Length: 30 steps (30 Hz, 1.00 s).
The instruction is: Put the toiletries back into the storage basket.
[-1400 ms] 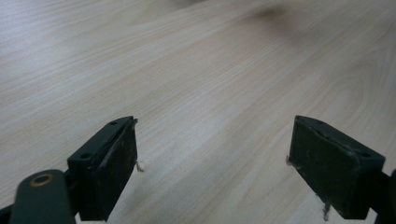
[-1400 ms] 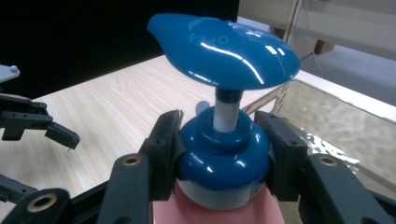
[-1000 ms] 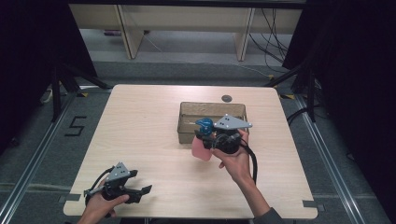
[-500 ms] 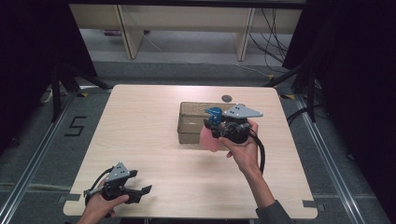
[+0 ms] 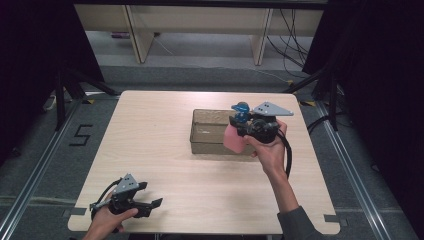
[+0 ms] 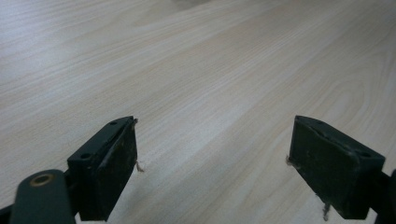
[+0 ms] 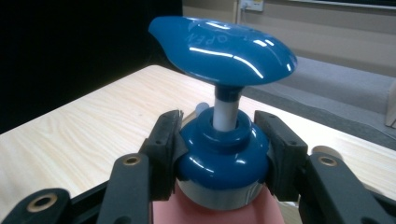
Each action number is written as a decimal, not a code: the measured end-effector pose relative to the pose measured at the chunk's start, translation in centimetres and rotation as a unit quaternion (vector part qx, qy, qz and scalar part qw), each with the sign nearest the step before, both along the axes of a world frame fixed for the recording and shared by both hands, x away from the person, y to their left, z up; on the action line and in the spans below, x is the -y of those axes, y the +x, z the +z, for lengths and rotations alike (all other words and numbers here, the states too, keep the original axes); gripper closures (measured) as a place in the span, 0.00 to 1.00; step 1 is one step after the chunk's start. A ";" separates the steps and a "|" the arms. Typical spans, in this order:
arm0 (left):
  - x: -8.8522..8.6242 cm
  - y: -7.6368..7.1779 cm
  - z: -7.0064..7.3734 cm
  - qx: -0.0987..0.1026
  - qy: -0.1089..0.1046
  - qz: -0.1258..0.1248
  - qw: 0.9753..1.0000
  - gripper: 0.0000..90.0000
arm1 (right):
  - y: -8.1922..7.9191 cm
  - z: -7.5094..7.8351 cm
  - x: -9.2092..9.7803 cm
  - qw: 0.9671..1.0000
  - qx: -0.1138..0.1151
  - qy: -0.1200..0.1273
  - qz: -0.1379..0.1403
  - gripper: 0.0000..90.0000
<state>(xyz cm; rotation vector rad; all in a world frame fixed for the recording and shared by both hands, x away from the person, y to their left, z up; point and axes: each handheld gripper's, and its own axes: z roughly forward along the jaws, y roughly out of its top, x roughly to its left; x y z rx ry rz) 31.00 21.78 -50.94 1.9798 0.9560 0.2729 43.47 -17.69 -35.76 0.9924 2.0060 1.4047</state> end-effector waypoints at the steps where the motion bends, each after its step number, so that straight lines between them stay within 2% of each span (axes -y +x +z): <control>1: 0.0 0.0 0.0 0.001 -0.001 0.000 1.000 0.16 | 0.2 0.0 0.1 1.000 -0.007 0.008 -0.001 0.59; 4: 0.1 0.0 0.0 -0.001 0.000 0.007 1.000 0.16 | 0.8 0.2 0.6 1.000 -0.009 0.009 -0.011 0.59; 5: 0.0 0.0 0.0 -0.001 0.000 0.004 1.000 0.16 | 1.1 0.2 0.9 1.000 0.000 0.005 -0.018 0.59; 6: 0.0 0.0 0.0 -0.001 -0.002 0.004 1.000 0.16 | 1.3 0.3 1.0 1.000 -0.007 0.009 -0.021 0.59; 11: 0.1 0.0 0.0 -0.002 -0.003 0.004 1.000 0.16 | 2.3 0.2 1.9 0.999 0.001 0.011 -0.036 0.59; 12: 0.2 0.0 -0.1 0.000 -0.006 0.003 1.000 0.16 | 2.4 0.1 2.0 0.999 -0.008 0.013 -0.038 0.59; 15: 0.2 0.0 0.0 -0.001 -0.006 0.002 1.000 0.16 | 2.9 -0.2 2.5 0.999 -0.012 0.011 -0.050 0.59; 25: 0.2 0.0 -0.1 0.002 -0.009 0.002 1.000 0.16 | 4.5 -1.3 3.4 0.998 -0.014 0.002 -0.065 0.59; 30: 0.2 0.0 -0.1 0.003 -0.009 0.001 1.000 0.16 | 4.9 -1.8 3.4 0.997 -0.025 0.013 -0.072 0.59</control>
